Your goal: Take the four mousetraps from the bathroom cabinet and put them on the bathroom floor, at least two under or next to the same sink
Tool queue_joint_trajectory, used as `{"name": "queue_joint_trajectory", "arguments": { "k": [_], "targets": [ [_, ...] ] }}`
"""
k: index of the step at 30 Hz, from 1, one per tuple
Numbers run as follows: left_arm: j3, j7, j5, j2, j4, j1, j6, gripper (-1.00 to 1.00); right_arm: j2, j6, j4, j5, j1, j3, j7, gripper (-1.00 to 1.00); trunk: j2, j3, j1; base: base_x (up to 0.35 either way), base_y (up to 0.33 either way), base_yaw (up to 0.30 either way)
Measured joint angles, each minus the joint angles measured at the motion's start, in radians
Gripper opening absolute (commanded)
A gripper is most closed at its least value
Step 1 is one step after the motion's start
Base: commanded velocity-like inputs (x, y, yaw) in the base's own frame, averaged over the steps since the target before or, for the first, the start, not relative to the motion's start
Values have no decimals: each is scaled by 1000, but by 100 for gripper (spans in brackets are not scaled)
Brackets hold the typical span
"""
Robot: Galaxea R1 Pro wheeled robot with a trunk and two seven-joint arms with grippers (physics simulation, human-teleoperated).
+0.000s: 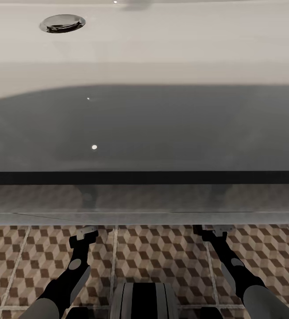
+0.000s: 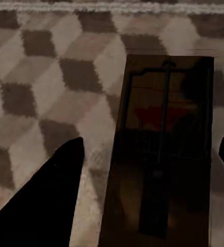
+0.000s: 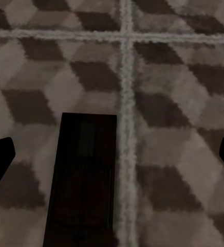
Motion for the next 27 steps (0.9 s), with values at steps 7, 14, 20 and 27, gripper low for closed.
{"name": "queue_joint_trajectory", "arguments": {
  "k": [7, 14, 20, 27],
  "targets": [
    [0, 1, 0, -1, 1, 0, 0, 100, 0, 0, 0, 1, 0, 0, 0, 100, 0, 0, 0, 0, 0, 0],
    [0, 1, 0, 0, 2, 0, 0, 100, 0, 0, 0, 1, 0, 0, 0, 100, 0, 0, 0, 0, 0, 0],
    [0, 1, 0, -1, 2, 0, 0, 100, 0, 0, 0, 1, 0, 0, 0, 100, 0, 0, 0, 0, 0, 0],
    [-1, -1, 2, -1, 1, 0, -1, 100, 0, 0, 0, 2, 0, 0, 0, 100, 0, 0, 0, 0, 0, 0]
  ]
}}
